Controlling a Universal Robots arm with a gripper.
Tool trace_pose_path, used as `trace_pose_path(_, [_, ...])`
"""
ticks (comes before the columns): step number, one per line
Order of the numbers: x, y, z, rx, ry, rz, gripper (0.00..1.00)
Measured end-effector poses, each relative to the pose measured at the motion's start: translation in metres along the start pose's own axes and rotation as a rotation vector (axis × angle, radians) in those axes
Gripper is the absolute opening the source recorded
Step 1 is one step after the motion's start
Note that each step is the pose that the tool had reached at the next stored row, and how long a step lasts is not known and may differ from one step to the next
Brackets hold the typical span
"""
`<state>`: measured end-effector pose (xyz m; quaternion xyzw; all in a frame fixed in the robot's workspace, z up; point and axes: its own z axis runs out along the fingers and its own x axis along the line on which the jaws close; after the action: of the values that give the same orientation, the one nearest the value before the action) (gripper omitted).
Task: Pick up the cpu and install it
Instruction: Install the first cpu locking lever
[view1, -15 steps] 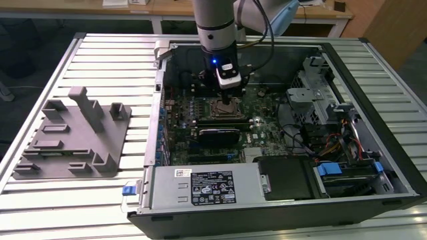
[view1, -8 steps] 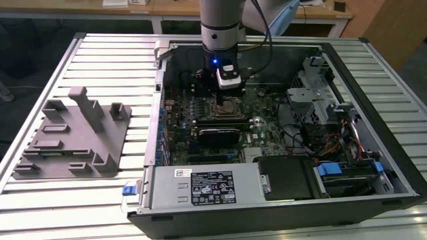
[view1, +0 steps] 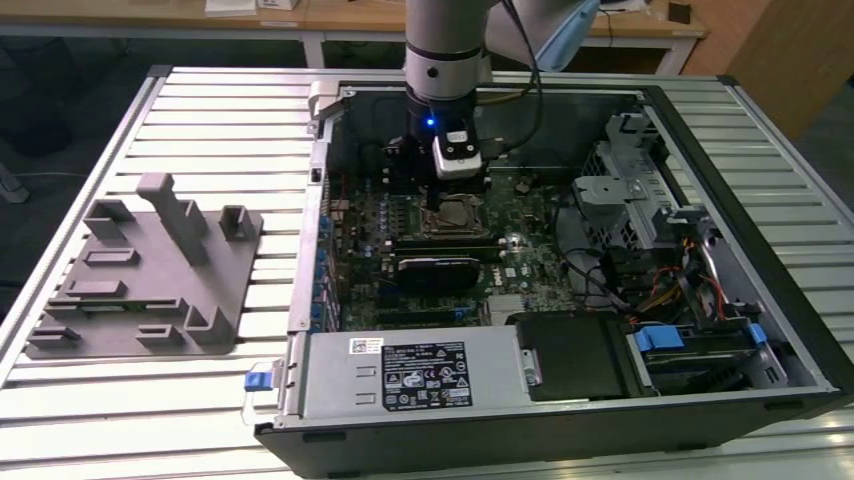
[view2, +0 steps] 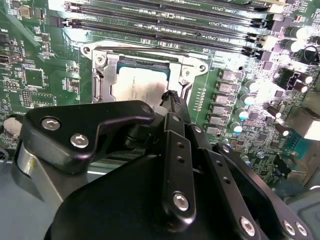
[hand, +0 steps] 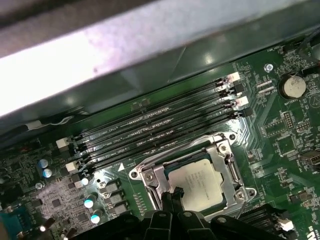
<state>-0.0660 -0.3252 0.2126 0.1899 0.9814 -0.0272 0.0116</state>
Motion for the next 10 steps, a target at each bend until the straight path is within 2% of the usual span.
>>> trace_pose_path(3, [-0.0004,0.0002,0.0000,0.0008,0.0025,0.000,0.11])
trace_pose_path(6, [-0.0012,0.0005,0.0001,0.0041,0.0109,-0.001,0.11])
trace_pose_path(9, [-0.0021,0.0009,0.0001,0.0095,0.0242,-0.002,0.11])
trace_pose_path(10, [-0.0021,0.0008,0.0000,0.0099,0.0249,-0.002,0.11])
